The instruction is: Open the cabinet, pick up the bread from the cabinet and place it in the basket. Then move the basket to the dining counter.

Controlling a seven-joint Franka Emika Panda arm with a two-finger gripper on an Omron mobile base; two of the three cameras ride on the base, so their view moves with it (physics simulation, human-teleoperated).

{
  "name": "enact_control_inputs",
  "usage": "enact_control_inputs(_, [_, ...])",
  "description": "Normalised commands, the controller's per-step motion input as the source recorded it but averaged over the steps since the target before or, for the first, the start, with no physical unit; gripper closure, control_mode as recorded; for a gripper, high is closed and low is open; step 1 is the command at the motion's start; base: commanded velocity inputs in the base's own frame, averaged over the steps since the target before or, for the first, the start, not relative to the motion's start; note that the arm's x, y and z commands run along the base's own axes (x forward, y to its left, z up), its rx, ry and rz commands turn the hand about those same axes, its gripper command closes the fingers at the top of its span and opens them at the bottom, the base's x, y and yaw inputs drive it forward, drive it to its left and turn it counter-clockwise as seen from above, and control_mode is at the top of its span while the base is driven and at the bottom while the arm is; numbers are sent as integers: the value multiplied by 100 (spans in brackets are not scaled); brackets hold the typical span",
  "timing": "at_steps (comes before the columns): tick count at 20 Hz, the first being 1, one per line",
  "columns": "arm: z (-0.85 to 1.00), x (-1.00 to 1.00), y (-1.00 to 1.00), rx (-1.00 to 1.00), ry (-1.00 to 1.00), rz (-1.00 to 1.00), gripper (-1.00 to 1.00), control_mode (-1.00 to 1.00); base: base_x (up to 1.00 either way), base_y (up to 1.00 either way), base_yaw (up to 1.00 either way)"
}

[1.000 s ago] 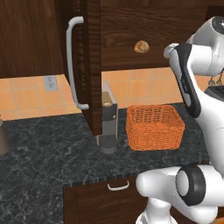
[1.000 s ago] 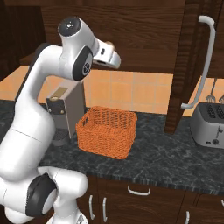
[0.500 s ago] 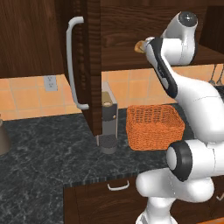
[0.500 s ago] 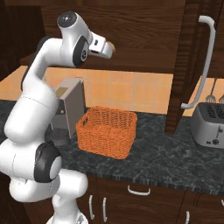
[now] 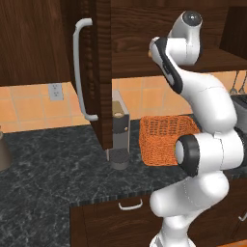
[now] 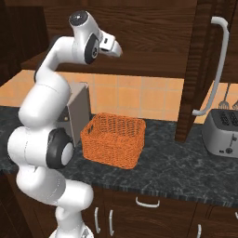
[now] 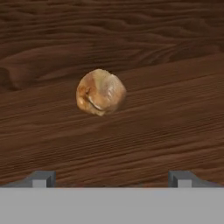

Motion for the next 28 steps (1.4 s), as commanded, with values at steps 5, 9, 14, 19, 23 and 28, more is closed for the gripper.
enact_control_inputs(5, [0,67,3,0,0,0,-100,-100,0,0,0])
enact_control_inputs(9, [-1,62,0,0,0,0,-100,-100,0,0,0])
enact_control_inputs(14, [-4,58,0,-3,0,0,-100,-100,0,0,0])
enact_control_inputs(19, [-12,43,-1,-4,0,0,-100,-100,0,0,0])
enact_control_inputs(23, [-12,16,-4,-3,0,0,-100,-100,0,0,0])
enact_control_inputs(28, [-23,16,-19,-1,0,0,-100,-100,0,0,0])
